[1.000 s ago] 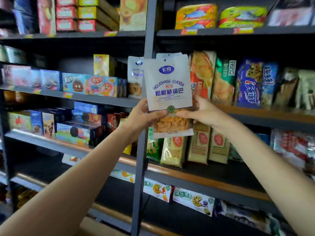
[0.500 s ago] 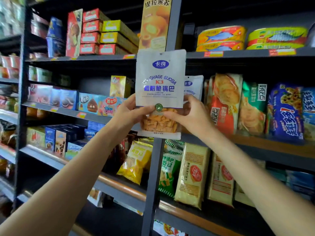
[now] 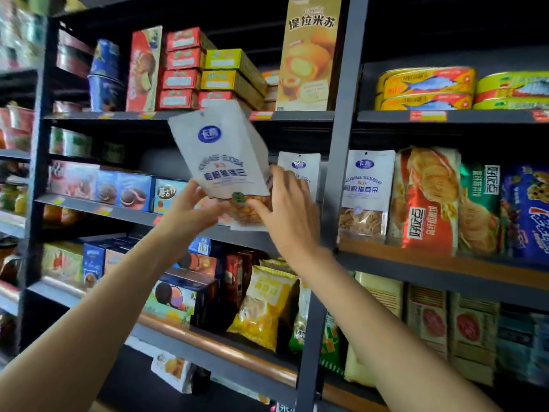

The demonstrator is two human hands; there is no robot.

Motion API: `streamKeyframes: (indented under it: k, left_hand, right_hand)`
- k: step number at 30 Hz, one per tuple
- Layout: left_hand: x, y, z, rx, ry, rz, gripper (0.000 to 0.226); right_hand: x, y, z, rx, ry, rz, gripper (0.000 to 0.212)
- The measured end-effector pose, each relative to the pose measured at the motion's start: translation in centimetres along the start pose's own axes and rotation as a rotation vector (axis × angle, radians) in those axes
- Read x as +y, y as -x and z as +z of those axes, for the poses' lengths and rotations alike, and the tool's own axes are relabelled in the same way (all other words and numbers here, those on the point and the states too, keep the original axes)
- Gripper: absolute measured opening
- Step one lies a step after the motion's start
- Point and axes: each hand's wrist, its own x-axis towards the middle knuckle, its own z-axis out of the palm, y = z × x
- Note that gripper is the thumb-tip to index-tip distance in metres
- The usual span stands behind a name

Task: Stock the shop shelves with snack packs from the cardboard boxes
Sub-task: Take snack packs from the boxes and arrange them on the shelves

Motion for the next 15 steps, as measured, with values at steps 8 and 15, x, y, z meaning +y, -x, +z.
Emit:
streamKeyframes:
  k: [8,15]
  left_hand:
    - [-1.6,-5.2,6.1,0.076,-0.143,0.105,0.028]
    - [-4.6,-7.7,8.3,-0.012,-0.286,0.0,0.045]
  right_hand:
    - [4.4,-2.4,0.4,0.028,0.117,0.094,0.099]
    - [5.1,-2.8,3.7,-0.229,0.415,0.082,0.076]
